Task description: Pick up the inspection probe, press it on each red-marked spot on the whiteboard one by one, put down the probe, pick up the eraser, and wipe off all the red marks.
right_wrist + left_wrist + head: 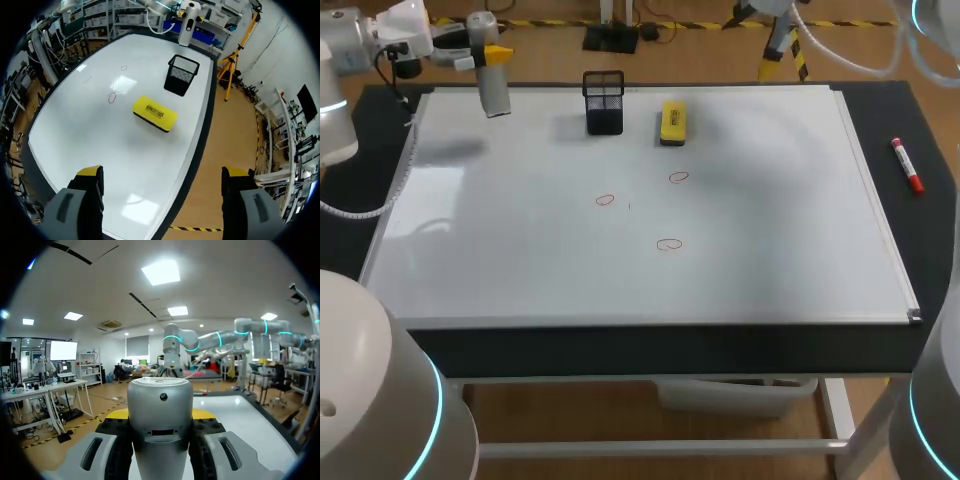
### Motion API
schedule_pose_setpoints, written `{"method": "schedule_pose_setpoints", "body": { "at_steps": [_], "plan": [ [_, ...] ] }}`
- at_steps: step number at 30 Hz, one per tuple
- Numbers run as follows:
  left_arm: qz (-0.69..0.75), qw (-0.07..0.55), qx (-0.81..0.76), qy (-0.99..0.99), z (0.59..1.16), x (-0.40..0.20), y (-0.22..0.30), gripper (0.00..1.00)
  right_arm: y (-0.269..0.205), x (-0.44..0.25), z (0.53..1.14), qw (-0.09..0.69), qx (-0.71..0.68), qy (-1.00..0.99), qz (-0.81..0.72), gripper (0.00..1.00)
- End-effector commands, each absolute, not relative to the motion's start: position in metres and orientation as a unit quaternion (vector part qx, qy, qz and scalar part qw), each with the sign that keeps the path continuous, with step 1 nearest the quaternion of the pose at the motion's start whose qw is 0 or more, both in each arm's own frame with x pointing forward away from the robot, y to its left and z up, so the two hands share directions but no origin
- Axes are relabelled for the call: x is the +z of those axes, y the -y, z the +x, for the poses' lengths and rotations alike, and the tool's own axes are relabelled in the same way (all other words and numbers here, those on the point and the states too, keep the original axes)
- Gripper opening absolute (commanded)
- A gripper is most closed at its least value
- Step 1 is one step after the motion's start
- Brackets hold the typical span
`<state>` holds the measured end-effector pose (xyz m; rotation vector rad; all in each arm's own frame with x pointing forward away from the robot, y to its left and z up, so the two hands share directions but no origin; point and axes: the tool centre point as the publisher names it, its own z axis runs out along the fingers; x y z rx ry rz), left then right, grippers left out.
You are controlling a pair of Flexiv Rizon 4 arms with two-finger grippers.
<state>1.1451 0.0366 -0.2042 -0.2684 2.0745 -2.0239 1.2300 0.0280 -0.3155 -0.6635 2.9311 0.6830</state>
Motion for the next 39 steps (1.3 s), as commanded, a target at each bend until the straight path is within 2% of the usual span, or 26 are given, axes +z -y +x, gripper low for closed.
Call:
{"method": "schedule_pose_setpoints", "body": {
  "at_steps": [1,11,18,39],
  "plan": [
    [-0.093,0.117,-0.69,-0.708,1.143,-0.202,-0.036,0.0,-0.034,-0.318,1.235,-0.112,0.158,-0.943,-0.269,1.0],
    [-0.093,0.117,-0.69,-0.708,1.143,-0.202,-0.036,0.0,-0.036,-0.326,1.238,-0.095,0.089,-0.936,-0.328,1.0],
    [-0.093,0.117,-0.69,-0.708,1.143,-0.202,-0.036,0.0,-0.044,-0.326,1.236,-0.074,0.116,-0.924,-0.357,1.0],
    [-0.093,0.117,-0.69,-0.708,1.143,-0.202,-0.036,0.0,-0.048,-0.33,1.238,-0.088,0.112,-0.909,-0.391,1.0]
  ]
}}
